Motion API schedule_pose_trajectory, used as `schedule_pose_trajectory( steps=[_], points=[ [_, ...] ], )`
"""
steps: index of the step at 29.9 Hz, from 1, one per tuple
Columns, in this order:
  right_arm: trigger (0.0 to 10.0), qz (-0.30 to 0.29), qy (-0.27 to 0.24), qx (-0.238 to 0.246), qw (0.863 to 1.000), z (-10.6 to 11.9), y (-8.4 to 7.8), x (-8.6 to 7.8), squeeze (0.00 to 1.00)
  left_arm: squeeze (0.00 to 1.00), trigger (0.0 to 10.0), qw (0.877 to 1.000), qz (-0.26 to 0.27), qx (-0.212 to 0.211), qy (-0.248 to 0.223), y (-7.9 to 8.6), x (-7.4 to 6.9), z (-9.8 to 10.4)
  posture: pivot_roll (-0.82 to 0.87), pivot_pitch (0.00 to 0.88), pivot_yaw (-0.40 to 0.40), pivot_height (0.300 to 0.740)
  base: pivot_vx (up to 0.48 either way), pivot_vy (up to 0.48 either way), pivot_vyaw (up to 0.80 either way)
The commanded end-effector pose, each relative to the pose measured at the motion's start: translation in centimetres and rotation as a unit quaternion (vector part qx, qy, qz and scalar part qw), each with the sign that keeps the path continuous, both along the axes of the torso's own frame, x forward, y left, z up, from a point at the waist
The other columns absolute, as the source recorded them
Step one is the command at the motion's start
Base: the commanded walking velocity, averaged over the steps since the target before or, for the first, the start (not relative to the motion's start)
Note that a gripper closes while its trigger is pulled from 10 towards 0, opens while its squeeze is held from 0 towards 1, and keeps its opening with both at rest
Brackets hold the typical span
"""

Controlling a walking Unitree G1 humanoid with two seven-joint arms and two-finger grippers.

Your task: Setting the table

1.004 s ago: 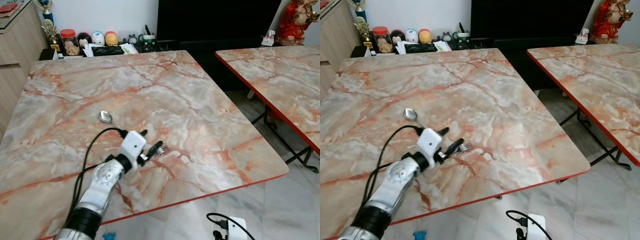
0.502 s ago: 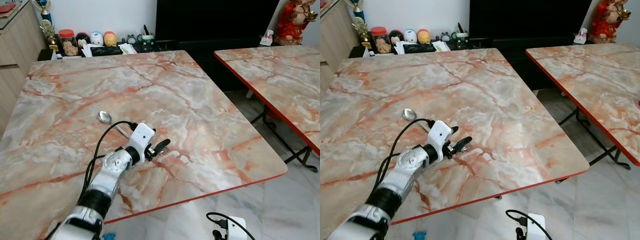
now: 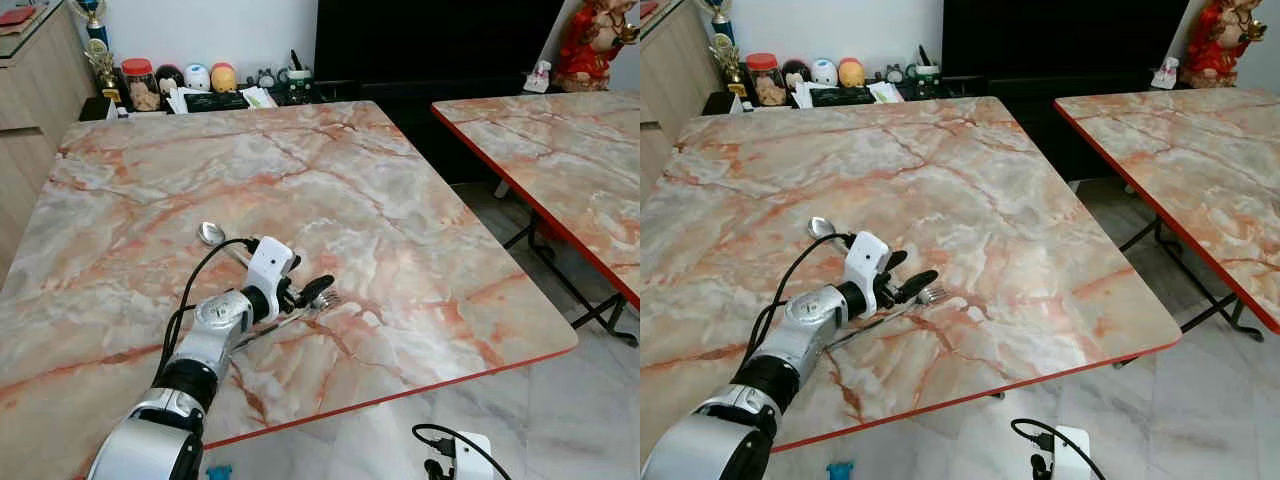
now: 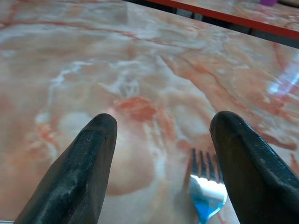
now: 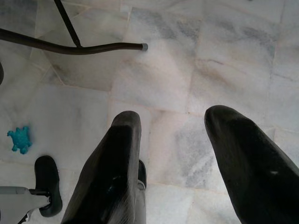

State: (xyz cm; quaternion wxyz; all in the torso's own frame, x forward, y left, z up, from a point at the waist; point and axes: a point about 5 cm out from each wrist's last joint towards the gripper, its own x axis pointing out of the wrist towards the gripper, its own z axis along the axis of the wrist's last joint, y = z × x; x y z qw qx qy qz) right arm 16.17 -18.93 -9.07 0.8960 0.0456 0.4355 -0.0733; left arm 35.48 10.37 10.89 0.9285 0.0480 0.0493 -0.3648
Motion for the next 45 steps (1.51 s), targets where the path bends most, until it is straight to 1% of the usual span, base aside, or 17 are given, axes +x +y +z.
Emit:
schedule_pose_trajectory(
  steps=[1,4,6,10,11,13,20,29,45],
  points=[
    [10.0,-0.003,0.004,-0.001,1.000,-0.1,-0.3,-0.2,0.00,0.00,10.0,1.000,-0.010,-0.009,0.001,-0.1,0.1,0.2,0.08,0.008,-0.082,0.740,0.000,0.000,0.00],
    [10.0,-0.002,0.005,-0.001,1.000,-0.1,-0.3,-0.2,0.00,0.00,10.0,1.000,-0.019,-0.012,0.004,-0.2,0.0,0.1,0.08,0.008,-0.082,0.740,0.000,0.000,0.00],
    [10.0,-0.002,0.005,0.000,1.000,-0.1,-0.3,-0.2,0.00,0.00,10.0,0.999,-0.032,0.004,0.007,-0.4,-0.2,-0.3,0.08,0.009,-0.082,0.740,0.000,0.000,0.00],
    [10.0,-0.003,0.005,0.000,1.000,-0.1,-0.3,-0.2,0.00,0.00,10.0,0.999,-0.035,0.010,0.009,-0.5,-0.2,-0.5,0.08,0.010,-0.081,0.740,0.000,0.000,0.00],
    [10.0,-0.003,0.005,0.000,1.000,-0.1,-0.2,-0.2,0.00,0.00,10.0,0.999,-0.033,0.022,0.011,-0.5,-0.3,-0.7,0.08,0.010,-0.081,0.740,0.000,0.000,0.00],
    [10.0,-0.003,0.005,0.000,1.000,-0.1,-0.2,-0.2,0.00,0.00,10.0,0.999,-0.031,0.033,0.012,-0.4,-0.3,-1.0,0.08,0.009,-0.081,0.740,0.000,0.000,0.00],
    [10.0,-0.002,0.006,0.002,1.000,-0.1,-0.2,-0.2,0.00,0.00,10.0,0.998,-0.036,0.043,0.013,-0.4,-0.6,-1.5,0.08,0.011,-0.080,0.740,0.000,0.000,0.00],
    [10.0,-0.001,0.006,0.003,1.000,-0.1,-0.2,-0.3,0.00,0.00,10.0,0.997,-0.049,0.056,0.010,-1.0,-0.9,-1.8,0.08,0.012,-0.080,0.740,0.000,0.000,0.00],
    [10.0,0.000,0.007,0.005,1.000,-0.1,-0.2,-0.3,0.00,0.00,10.0,0.995,-0.058,0.073,0.019,-1.1,-1.3,-2.5,0.08,0.012,-0.080,0.740,0.000,0.000,0.00]
  ],
)
